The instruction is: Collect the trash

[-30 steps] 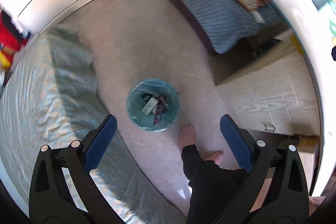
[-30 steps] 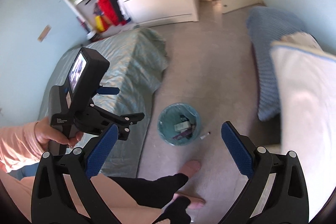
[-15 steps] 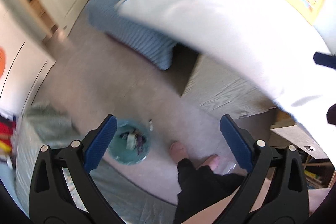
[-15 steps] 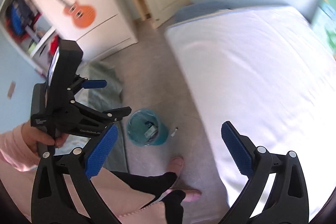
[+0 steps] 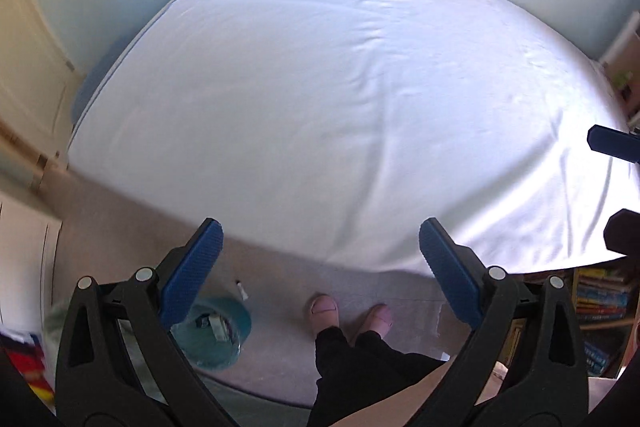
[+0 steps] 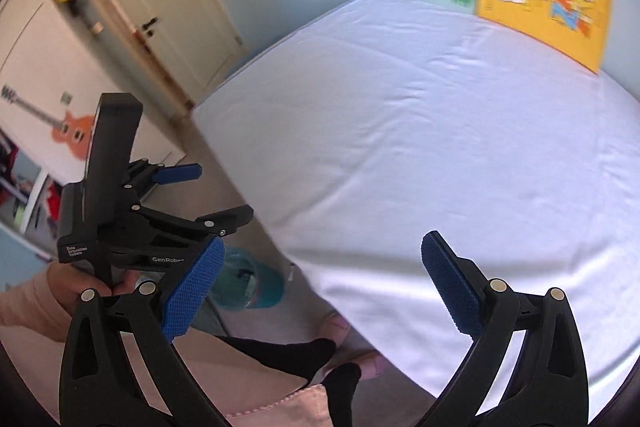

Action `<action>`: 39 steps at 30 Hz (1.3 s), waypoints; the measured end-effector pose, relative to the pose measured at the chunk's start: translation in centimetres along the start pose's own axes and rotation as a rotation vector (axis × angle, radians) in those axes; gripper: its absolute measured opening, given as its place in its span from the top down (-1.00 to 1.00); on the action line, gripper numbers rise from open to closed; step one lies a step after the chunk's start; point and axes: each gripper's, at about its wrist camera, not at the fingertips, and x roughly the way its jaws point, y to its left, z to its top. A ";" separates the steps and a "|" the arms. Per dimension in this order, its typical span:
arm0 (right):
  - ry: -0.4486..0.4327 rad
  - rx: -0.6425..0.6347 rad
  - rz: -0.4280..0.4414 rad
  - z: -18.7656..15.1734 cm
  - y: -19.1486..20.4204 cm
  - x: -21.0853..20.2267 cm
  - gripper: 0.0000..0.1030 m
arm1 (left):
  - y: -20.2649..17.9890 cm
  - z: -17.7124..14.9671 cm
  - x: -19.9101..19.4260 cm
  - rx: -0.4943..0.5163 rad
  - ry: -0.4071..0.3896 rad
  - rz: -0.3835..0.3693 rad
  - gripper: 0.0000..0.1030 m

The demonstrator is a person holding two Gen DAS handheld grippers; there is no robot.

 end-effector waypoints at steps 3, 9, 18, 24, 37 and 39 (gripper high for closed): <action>-0.030 0.059 -0.038 -0.6 -1.9 -1.0 -0.89 | -2.3 1.6 0.3 0.079 -0.005 -0.018 -0.87; -0.096 0.191 -0.109 -2.0 -6.0 -3.0 -0.89 | -6.3 4.3 0.5 0.199 -0.017 -0.074 -0.87; -0.152 0.327 -0.264 -3.0 -9.7 -4.8 -0.89 | -9.9 6.9 0.3 0.315 -0.037 -0.128 -0.87; -0.189 0.360 -0.301 -2.9 -10.6 -5.6 -0.89 | -10.9 7.9 0.0 0.359 -0.044 -0.146 -0.87; -0.229 0.373 -0.329 -2.8 -11.0 -6.7 -0.89 | -12.0 8.2 -1.1 0.406 -0.088 -0.121 -0.87; -0.226 0.363 -0.339 -2.8 -11.0 -6.7 -0.89 | -12.0 8.2 -1.0 0.406 -0.083 -0.121 -0.87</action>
